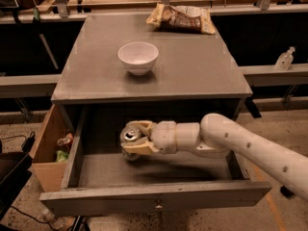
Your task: Pick 7up can from top drawer and place on counter
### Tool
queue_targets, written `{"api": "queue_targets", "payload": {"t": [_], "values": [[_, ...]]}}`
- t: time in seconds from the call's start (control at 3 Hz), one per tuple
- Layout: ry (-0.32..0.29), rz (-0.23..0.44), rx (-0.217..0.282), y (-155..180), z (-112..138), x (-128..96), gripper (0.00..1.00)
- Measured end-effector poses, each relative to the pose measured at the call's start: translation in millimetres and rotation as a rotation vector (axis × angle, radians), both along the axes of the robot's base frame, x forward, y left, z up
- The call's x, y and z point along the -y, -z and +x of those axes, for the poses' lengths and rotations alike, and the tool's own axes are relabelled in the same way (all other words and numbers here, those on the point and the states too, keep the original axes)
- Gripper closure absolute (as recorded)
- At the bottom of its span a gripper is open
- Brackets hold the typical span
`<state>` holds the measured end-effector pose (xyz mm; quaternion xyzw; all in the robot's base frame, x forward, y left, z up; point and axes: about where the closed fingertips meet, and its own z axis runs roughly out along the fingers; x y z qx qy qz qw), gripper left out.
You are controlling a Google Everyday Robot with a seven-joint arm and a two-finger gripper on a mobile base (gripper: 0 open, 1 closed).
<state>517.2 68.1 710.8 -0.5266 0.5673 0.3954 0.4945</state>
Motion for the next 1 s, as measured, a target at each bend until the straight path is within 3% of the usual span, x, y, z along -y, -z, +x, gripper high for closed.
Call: {"api": "queue_targets", "payload": {"t": [0.33, 0.67, 1.0], "values": [[0.061, 0.025, 0.044, -58, -18, 45, 1.00], [0.134, 0.047, 0.055, -120, -29, 95, 1.00], [0.208, 0.038, 0.060, -179, -23, 130, 1.00]]}}
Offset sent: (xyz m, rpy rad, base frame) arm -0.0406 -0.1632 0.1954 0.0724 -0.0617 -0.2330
